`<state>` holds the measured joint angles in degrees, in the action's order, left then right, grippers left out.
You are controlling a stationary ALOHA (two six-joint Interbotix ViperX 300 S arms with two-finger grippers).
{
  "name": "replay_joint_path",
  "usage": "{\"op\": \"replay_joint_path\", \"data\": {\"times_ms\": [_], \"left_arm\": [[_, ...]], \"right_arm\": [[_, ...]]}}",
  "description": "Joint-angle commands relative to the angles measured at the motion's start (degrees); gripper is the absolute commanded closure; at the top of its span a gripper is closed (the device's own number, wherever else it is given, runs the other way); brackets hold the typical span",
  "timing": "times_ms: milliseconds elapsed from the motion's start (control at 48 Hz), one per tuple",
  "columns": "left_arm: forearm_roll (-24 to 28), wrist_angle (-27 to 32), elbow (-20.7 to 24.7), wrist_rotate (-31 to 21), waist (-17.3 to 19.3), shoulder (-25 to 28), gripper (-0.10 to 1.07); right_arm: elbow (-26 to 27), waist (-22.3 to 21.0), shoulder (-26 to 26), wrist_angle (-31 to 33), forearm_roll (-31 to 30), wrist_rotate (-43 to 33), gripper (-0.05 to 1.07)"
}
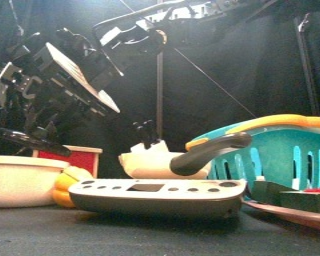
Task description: Place pot lid on pot
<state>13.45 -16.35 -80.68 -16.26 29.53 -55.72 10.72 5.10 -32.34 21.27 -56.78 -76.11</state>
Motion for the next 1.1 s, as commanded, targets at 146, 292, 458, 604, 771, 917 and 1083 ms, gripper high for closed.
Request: {"op": "replay_joint_path", "data": {"times_ms": [146, 292, 458, 604, 771, 917, 1083], "left_arm": [[-0.09, -0.18, 0.70, 0.09, -0.09, 0.26, -0.01], [-0.09, -0.18, 0.70, 0.09, -0.09, 0.18, -0.01], [-0.09, -0.18, 0.70, 0.09, -0.09, 0.18, -0.01], [-0.18, -0.18, 0.70, 0.09, -0.09, 0.26, -0.01], [-0.09, -0.18, 0.62, 0.09, -0.09, 0.26, -0.01], [-0.09, -0.18, 0.62, 0.09, -0.09, 0.26, -0.01], [-0.09, -0.18, 0.62, 0.09, -0.09, 0.18, -0.01]], "right_arm": [[1.67, -0.18, 3.78, 0.97, 3.08, 1.58, 0.43], [2.11, -0.09, 3.60, 2.90, 6.33, 5.45, 0.43], [3.96, -0.09, 2.72, 2.99, 9.84, 9.93, 0.43], [5.54, -0.09, 1.93, 2.99, 11.16, 11.51, 0.43], [6.68, 0.00, 0.62, 3.34, 13.97, 13.97, 0.43], [6.77, -0.09, -0.26, 3.34, 15.56, 14.59, 0.43], [6.68, 0.00, -0.62, 3.34, 15.82, 14.59, 0.43]]}}
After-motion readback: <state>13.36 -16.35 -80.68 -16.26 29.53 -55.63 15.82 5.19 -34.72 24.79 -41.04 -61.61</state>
